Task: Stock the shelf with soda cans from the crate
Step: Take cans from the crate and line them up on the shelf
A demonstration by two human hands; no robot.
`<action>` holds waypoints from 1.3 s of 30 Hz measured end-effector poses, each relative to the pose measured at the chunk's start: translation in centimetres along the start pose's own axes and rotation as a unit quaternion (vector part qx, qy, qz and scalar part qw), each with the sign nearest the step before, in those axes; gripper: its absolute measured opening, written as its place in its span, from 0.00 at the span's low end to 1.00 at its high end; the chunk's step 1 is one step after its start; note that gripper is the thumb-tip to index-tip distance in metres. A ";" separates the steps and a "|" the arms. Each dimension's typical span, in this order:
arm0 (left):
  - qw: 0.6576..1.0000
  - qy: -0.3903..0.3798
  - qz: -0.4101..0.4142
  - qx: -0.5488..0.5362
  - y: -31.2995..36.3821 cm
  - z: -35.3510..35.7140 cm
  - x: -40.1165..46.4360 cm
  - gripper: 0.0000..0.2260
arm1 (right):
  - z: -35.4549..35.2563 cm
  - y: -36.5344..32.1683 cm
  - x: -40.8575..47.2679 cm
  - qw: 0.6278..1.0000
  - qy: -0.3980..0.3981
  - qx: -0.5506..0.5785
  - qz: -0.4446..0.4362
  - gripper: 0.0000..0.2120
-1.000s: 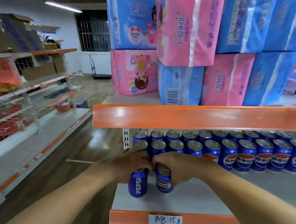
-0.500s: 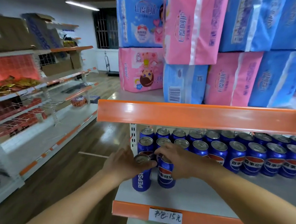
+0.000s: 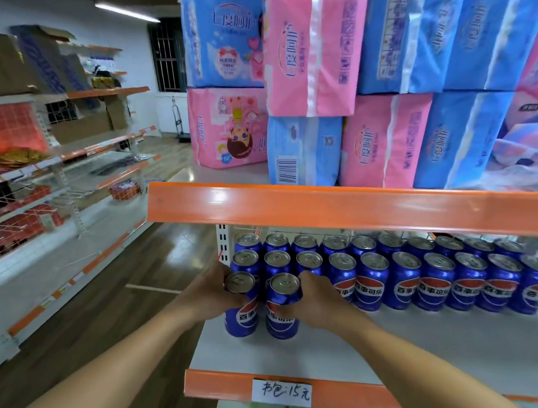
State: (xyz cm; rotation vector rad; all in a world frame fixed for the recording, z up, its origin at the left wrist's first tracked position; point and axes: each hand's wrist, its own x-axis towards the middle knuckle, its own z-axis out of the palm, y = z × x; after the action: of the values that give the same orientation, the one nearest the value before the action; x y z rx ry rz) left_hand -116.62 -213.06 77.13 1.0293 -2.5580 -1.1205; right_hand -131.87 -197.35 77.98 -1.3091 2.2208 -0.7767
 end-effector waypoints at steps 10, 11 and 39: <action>0.998 0.015 -0.049 -0.048 -2.0 1.1 1.5 0.21 | 1.2 -0.1 0.3 0.996 0.015 0.092 0.008 0.14; 0.998 0.017 -0.037 -0.043 -2.0 1.2 1.5 0.16 | 1.2 0.0 0.3 0.995 0.016 0.097 0.011 0.14; 0.955 0.255 0.152 0.011 0.2 4.6 -3.6 0.22 | 2.5 2.6 -3.6 0.988 0.103 0.033 0.111 0.22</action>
State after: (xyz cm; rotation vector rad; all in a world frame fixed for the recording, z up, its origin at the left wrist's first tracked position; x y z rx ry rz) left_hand -115.91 -207.94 74.42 0.7656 -2.2094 -0.6430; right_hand -130.36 -193.68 74.72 -0.9659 2.4264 -0.9263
